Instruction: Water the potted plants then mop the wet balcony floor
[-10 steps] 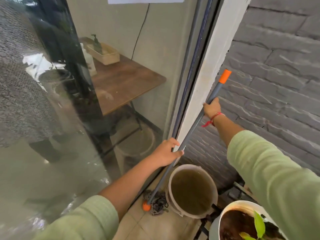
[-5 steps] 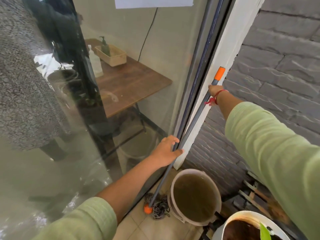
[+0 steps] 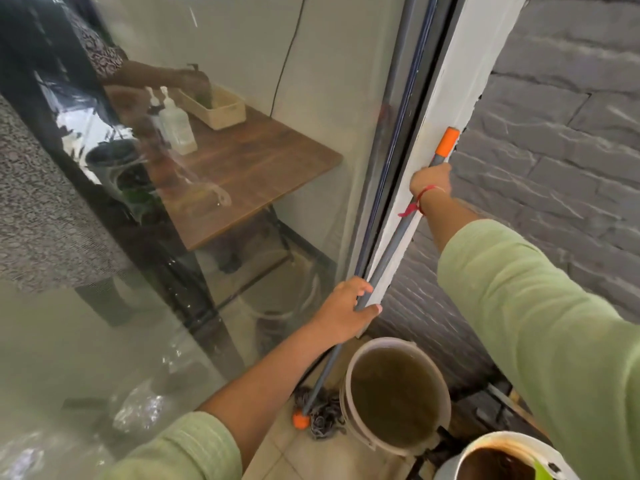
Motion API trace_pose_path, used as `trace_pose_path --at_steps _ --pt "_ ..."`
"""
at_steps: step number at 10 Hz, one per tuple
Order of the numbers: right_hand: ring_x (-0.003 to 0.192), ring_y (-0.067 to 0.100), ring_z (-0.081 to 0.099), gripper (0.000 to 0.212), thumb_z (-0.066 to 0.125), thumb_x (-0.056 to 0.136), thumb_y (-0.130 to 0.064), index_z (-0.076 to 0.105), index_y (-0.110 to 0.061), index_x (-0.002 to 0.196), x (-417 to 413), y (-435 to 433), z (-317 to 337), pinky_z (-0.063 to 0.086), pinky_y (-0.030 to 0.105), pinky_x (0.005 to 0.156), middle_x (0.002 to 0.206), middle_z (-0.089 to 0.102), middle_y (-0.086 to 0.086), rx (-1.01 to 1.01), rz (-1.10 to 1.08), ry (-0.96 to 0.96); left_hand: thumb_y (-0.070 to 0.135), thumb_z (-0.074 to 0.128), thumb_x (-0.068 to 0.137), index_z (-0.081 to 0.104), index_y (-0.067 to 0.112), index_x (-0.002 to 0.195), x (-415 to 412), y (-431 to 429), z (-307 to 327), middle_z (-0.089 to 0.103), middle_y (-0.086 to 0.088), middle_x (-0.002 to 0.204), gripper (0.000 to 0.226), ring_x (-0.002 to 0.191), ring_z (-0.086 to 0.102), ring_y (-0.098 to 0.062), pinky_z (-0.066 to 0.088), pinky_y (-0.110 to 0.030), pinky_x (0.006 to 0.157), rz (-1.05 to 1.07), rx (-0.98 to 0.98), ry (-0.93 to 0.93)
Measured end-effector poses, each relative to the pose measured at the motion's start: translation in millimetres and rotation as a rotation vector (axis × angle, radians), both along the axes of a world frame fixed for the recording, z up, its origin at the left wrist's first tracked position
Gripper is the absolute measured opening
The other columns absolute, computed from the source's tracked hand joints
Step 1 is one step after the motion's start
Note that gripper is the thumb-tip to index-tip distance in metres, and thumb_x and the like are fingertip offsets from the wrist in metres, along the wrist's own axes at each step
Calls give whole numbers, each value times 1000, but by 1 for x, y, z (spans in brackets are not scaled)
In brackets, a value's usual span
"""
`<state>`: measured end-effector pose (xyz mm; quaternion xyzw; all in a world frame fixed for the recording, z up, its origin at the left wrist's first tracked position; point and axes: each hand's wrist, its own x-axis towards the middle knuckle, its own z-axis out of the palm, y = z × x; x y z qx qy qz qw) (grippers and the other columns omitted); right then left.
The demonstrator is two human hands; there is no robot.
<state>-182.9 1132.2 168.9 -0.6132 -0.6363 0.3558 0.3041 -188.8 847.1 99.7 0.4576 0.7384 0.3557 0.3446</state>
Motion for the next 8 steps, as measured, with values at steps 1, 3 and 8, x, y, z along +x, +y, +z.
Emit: trace_pose_path --at_steps 1,3,8 --pt "121 32 50 42 38 98 -16 34 -2 137 26 17 -7 43 34 88 138 46 16 -35 -14 -5 30 57 93 47 19 124 -1 0 -1 45 -2 130 34 108 45 -8 40 -23 91 4 3 0" --pt "117 26 48 48 35 100 -9 20 5 142 37 30 -1 45 36 88 144 37 17 -154 47 -137 33 56 93 46 23 124 -2 4 -6 44 0 131 35 117 48 -13 41 -26 95 9 -28 -7" --pt "69 24 47 17 53 91 -11 45 -11 107 56 -69 -24 49 26 44 85 44 10 -356 270 90 30 56 93 45 18 127 1 -1 16 43 -5 135 38 123 47 -17 39 -30 103 45 3 18"
